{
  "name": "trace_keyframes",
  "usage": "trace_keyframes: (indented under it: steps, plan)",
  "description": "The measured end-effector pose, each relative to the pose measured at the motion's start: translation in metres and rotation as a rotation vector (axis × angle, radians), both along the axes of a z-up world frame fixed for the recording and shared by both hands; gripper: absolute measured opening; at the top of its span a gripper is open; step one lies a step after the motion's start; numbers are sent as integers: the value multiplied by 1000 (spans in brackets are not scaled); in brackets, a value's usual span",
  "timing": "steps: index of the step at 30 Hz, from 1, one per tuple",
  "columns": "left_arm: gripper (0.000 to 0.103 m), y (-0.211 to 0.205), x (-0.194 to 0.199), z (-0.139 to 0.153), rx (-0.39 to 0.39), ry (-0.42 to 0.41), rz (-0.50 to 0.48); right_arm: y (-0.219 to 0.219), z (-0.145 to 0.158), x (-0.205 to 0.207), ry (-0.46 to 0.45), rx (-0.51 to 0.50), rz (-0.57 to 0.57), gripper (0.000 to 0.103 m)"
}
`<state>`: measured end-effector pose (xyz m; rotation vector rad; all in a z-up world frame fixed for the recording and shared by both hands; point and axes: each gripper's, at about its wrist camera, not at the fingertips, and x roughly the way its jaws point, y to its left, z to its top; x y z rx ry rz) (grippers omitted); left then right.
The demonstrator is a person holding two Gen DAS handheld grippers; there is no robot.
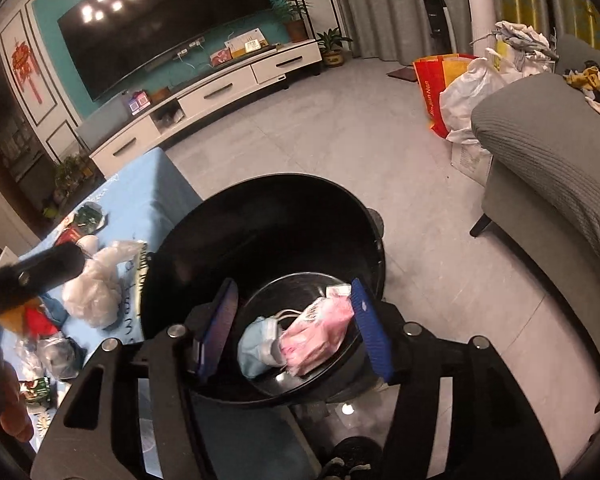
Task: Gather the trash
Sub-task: 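Carry the masks over the black bin and open both grippers, then grasp the clear plastic bag with the right gripper while the left grasps the green wrapper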
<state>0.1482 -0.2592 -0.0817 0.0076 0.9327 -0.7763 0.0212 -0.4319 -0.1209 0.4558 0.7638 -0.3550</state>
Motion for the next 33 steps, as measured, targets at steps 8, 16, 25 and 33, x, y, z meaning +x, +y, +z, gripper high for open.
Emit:
trace_keyframes:
  steps: [8, 16, 25, 33]
  plan:
    - [92, 80, -47, 14, 38, -40, 85, 39, 21, 1, -19, 3, 91, 68]
    - [94, 210, -90, 23, 74, -80, 299, 97, 36, 5, -13, 2, 256, 71]
    - [96, 325, -113, 6, 41, -20, 554, 168, 28, 21, 50, 47, 454, 71]
    - [96, 356, -115, -15, -8, 29, 602, 223, 25, 41, 59, -5, 575, 71]
